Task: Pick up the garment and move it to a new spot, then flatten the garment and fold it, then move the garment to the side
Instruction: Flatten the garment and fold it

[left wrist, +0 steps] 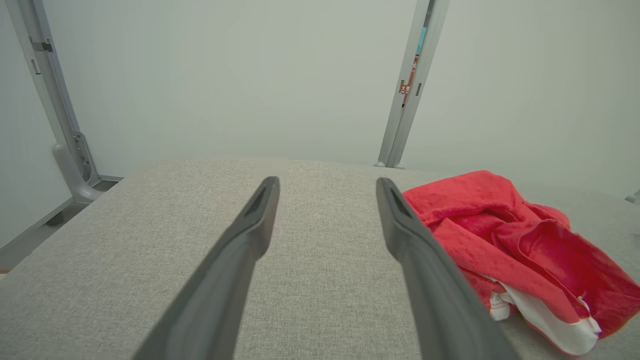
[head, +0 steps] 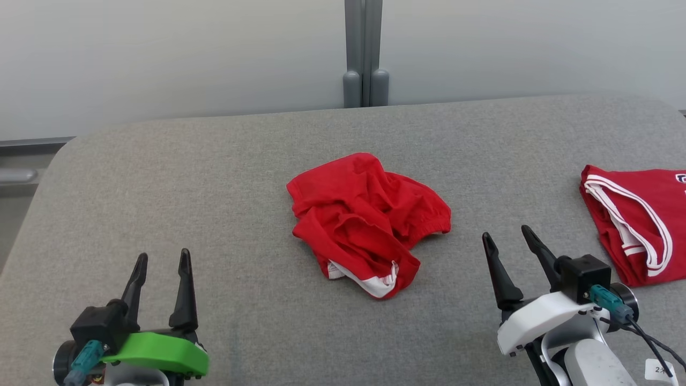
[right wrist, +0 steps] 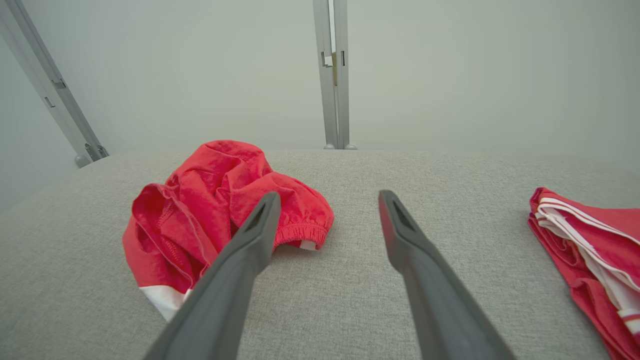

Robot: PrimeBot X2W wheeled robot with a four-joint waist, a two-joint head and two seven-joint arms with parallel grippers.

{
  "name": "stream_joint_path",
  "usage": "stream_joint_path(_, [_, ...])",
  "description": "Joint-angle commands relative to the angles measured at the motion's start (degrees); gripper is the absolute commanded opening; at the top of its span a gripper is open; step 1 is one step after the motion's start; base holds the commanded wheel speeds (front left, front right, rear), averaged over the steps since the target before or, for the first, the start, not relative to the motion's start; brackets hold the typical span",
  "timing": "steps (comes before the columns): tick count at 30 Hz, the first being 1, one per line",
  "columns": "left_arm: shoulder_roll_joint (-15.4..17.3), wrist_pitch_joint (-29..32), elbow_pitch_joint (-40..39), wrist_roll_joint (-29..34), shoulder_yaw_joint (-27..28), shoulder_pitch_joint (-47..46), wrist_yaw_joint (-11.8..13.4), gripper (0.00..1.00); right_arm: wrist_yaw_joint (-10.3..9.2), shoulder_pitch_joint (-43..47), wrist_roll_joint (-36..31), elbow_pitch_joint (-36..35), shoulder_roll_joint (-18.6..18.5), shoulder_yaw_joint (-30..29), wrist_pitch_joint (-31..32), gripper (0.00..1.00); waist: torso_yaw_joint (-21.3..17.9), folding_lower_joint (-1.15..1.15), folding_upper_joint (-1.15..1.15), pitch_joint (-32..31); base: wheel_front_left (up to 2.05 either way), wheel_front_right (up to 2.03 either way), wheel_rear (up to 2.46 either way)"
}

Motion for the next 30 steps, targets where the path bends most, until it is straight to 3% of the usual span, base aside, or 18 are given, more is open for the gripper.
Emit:
stream_joint_path(1, [-0.48, -0.12, -0.11, 0.63, 0.38, 1.06, -0.51, 1.0, -0.11, 0.54, 0.25, -0.11, 0.15, -0.26, -0.26, 1.0, 0.07, 0.0, 0.0, -0.1, 0.0, 0.0, 0.0])
stream_joint_path(5, [-1.74, -0.12, 0.38, 1.84, 1.36, 1.33, -1.52, 1.0, -0.11, 0.9, 0.36, 0.23, 0.48, 0.03, -0.03, 1.0, 0.63, 0.0, 0.0, -0.16, 0.0, 0.0, 0.0])
stream_joint_path(11, [-3.07, -0.13, 1.11, 3.11, 2.05, 0.58, -3.02, 1.0, -0.11, -2.31, 1.16, 3.03, 0.8, 6.02, 3.7, 1.0, 2.69, 0.0, 0.0, 0.18, 0.0, 0.0, 0.0])
stream_joint_path(16, [-3.62, -0.13, 2.0, 4.02, 2.59, -0.28, -4.07, 1.0, -0.11, -7.38, 2.08, 9.35, 1.22, 10.97, 8.21, 1.0, 4.82, 0.0, 0.0, 0.84, 0.0, 0.0, 0.0])
stream_joint_path(24, [-4.67, -0.13, 2.7, 5.02, 3.67, -1.36, -5.06, 1.0, -0.11, -14.48, 2.97, 21.73, 2.01, 12.39, 12.68, 1.0, 6.57, 0.0, 0.0, 2.0, 0.0, 0.0, 0.0])
stream_joint_path(25, [-4.77, -0.13, 2.77, 5.13, 3.76, -1.45, -5.1, 1.0, -0.11, -15.2, 3.18, 23.01, 2.04, 12.3, 12.9, 0.95, 6.65, 0.0, 0.0, 2.11, 0.0, 0.0, 0.0])
stream_joint_path(26, [-4.85, -0.13, 2.84, 5.19, 3.85, -1.5, -5.2, 1.0, -0.11, -15.92, 3.2, 24.04, 2.03, 12.06, 12.86, 0.0, 6.71, 0.0, 0.0, 2.21, 0.0, 0.0, 0.0])
stream_joint_path(30, [-5.2, -0.13, 3.22, 5.65, 4.4, -1.62, -5.56, 1.0, -0.11, -19.5, 3.56, 26.52, 2.33, 11.2, 10.99, 0.0, 6.79, 0.0, 0.0, 2.5, 0.0, 0.0, 0.0])
